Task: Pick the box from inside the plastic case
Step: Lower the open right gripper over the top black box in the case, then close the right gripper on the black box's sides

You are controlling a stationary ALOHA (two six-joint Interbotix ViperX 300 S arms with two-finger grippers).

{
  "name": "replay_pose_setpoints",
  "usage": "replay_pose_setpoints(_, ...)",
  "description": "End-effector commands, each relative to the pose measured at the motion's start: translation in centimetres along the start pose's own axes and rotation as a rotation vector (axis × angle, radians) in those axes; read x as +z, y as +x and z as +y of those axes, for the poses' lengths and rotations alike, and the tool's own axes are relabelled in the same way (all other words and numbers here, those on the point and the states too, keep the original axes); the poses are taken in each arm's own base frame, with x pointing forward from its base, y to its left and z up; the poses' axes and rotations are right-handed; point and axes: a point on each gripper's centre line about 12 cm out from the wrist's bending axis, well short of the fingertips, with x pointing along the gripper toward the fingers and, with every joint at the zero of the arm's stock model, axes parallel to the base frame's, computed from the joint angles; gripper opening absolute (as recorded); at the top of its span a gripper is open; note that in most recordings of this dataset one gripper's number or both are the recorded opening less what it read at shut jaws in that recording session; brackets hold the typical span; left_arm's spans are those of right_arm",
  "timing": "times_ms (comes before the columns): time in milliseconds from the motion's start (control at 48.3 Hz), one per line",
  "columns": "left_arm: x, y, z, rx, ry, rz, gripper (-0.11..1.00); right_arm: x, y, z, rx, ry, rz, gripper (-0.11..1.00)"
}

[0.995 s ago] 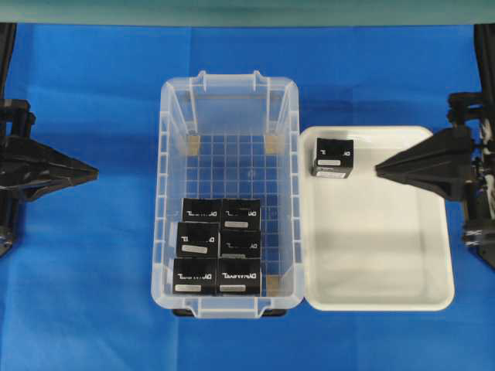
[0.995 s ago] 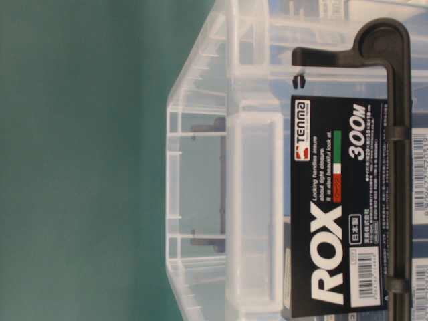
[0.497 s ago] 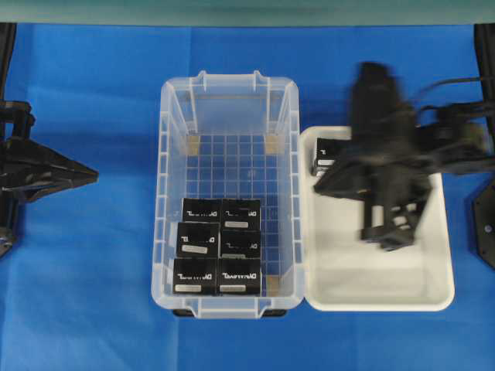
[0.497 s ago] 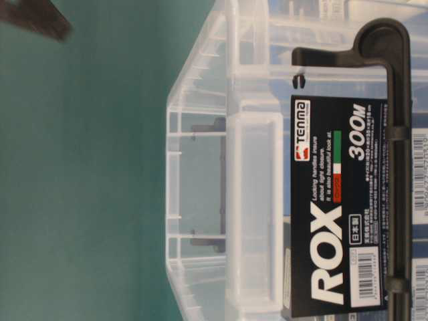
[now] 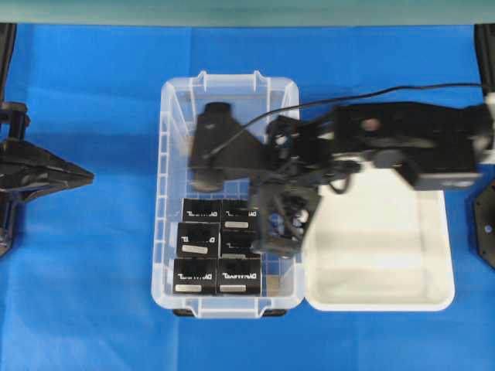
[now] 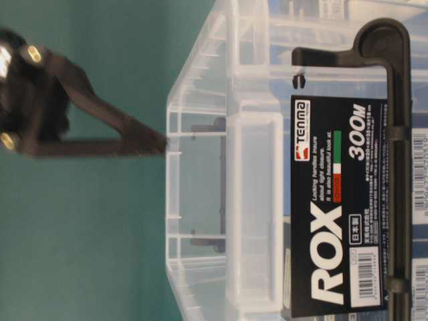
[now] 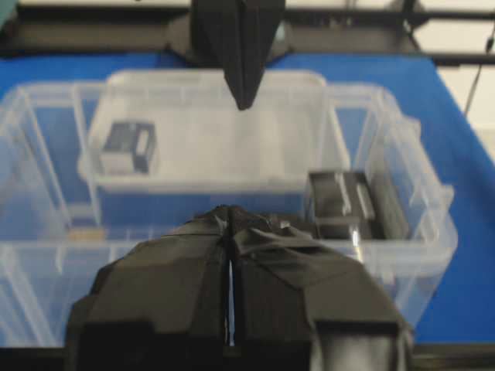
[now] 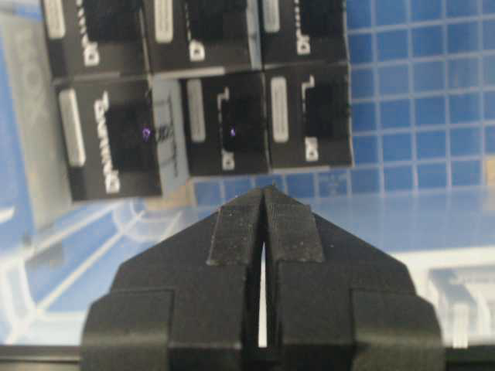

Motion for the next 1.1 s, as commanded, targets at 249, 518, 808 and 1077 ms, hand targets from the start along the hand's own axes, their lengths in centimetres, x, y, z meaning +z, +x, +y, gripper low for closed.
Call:
replay_pose_setpoints(249, 0.8, -0.6, 0.0, -0.001, -0.020, 0.034, -0.03, 2.9, 3.0, 0.2, 0.007, -0.044, 0.022, 0.14)
replay_pose_setpoints(518, 0.3, -0.6, 0.1, 0.006, -0.025, 0.069, -0.03, 2.9, 5.6, 0.9, 0.081, -0.076, 0.065, 0.79)
replay_pose_setpoints(808, 0.4, -0.6, 0.1, 0.006, -0.023, 0.066, -0.03, 3.7, 7.6, 0.8, 0.086, -0.076, 0.077, 0.99)
replay_pose_setpoints(1077, 0.4, -0.7, 0.1, 0.006, -0.022, 0.066, -0.03, 4.8, 8.3, 1.3, 0.104, -0.072, 0.063, 0.99)
